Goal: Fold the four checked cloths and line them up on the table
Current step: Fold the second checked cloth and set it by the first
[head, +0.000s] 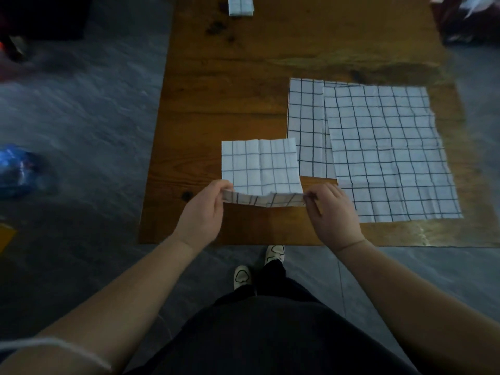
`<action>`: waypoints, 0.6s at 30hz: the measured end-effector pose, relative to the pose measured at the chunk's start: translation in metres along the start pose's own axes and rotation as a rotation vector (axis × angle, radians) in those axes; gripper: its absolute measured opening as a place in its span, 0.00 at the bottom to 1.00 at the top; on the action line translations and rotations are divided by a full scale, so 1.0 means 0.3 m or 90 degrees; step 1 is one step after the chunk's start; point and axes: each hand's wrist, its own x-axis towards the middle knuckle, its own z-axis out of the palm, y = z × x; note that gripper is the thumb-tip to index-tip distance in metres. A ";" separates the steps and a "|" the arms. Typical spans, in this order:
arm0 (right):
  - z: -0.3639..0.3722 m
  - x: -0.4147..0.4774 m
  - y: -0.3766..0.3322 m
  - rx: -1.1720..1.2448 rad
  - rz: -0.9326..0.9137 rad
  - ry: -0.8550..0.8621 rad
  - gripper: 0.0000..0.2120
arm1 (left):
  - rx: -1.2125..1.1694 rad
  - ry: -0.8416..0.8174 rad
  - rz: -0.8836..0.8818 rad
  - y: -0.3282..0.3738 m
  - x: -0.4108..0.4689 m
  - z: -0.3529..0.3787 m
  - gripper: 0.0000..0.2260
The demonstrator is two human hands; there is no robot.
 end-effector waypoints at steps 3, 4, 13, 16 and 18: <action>0.007 0.126 0.006 0.017 0.017 -0.010 0.03 | -0.023 0.024 -0.065 0.021 0.114 -0.027 0.12; 0.014 0.163 0.011 0.015 0.020 -0.020 0.04 | -0.026 0.023 -0.091 0.024 0.152 -0.032 0.12; 0.133 0.423 0.130 -0.009 0.122 -0.187 0.07 | -0.149 0.053 -0.381 -0.002 0.435 -0.005 0.17; 0.152 0.473 0.144 0.013 0.166 -0.199 0.06 | -0.182 0.013 -0.458 -0.010 0.441 0.010 0.23; 0.163 0.502 0.162 0.047 0.182 -0.208 0.05 | -0.180 0.008 -0.466 -0.015 0.424 0.027 0.24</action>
